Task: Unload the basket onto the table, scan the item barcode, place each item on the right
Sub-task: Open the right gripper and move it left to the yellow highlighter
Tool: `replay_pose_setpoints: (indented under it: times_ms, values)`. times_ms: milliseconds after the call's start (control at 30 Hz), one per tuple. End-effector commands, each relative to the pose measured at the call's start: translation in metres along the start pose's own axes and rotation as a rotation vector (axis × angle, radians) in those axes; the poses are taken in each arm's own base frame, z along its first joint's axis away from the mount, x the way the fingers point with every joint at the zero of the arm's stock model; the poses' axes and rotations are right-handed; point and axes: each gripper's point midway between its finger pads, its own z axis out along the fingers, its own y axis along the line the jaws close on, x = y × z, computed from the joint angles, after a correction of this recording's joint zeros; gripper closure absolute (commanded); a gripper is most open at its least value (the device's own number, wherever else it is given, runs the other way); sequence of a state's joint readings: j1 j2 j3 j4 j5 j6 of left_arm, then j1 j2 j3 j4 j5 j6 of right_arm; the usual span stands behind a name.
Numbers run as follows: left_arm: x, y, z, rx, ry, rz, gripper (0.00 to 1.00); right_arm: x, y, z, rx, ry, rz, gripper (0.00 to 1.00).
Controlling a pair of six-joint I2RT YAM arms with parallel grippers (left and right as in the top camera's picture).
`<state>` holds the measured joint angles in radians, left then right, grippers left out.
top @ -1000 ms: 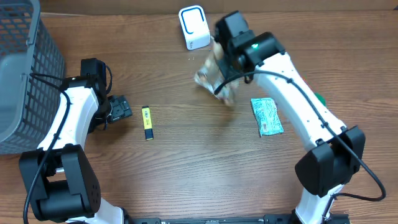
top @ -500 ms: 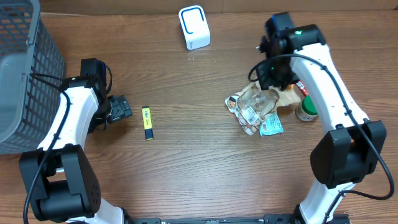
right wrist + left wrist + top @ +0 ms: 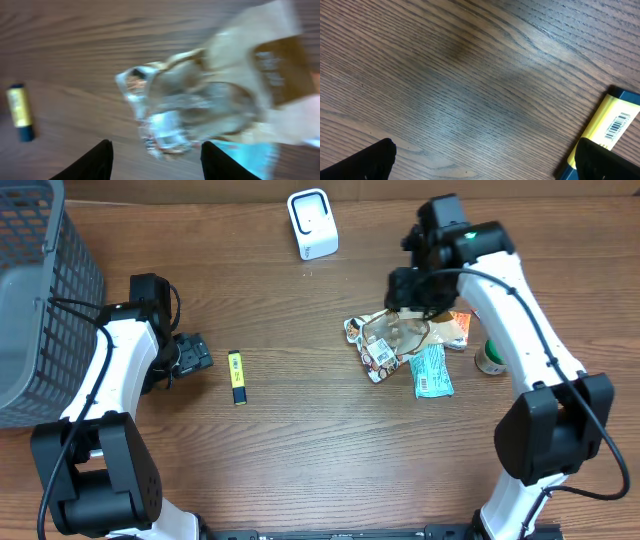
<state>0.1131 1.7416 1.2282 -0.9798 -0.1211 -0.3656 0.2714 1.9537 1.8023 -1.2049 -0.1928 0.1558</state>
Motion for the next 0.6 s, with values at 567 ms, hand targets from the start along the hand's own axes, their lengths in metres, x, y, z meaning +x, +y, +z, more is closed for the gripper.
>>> replay_pose_setpoints:
  times_ms: [567]
  values:
    - [0.002, 0.001, 0.002, -0.012, 0.005, 0.014, 0.0, 0.082, 0.196, 0.116, 0.002, -0.162, -0.189, 0.48]
